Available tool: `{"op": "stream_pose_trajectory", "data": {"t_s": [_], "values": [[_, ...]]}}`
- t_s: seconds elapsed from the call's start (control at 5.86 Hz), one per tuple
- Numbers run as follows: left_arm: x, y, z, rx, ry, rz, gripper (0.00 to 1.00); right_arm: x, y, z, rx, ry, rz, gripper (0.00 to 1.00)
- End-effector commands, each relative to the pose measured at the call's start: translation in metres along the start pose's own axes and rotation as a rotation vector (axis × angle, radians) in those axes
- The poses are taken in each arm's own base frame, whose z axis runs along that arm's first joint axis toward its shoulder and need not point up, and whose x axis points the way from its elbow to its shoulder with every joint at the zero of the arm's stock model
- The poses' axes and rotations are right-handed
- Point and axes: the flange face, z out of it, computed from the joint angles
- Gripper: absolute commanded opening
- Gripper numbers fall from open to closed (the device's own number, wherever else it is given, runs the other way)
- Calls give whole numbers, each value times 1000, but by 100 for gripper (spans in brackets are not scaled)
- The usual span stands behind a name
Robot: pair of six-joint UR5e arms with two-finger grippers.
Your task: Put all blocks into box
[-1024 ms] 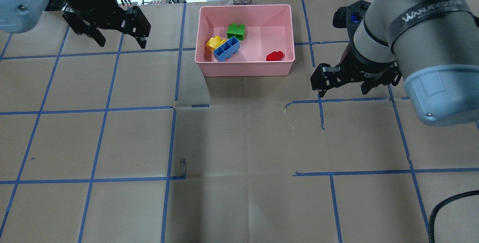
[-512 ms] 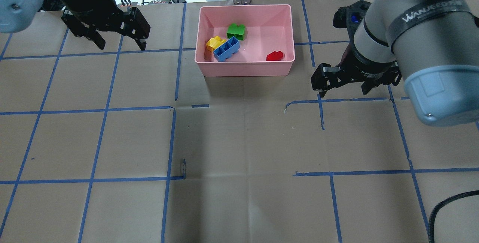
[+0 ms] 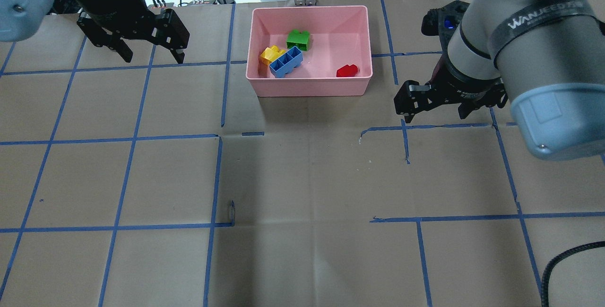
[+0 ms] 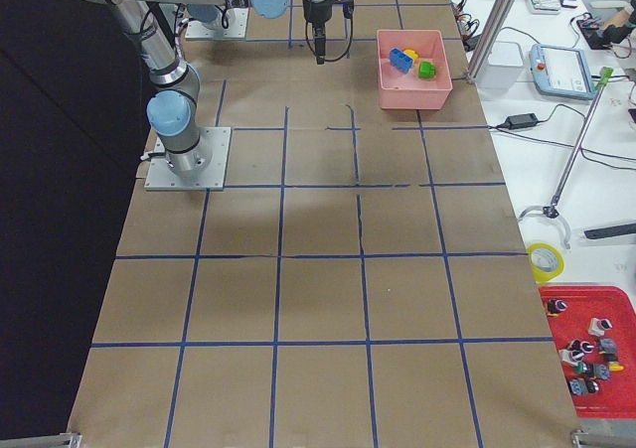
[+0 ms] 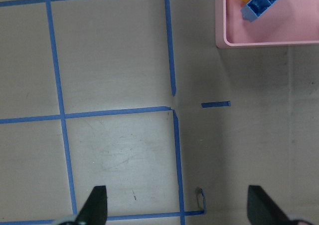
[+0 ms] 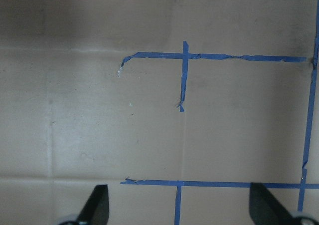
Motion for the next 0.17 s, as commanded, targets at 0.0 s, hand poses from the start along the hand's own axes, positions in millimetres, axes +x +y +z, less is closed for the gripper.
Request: {"op": "stream_pose_trajectory", "data": {"t_s": [0.0], "values": [[-1, 0, 0, 2, 0, -1, 99, 1, 0, 1, -1, 2, -6, 100]]}}
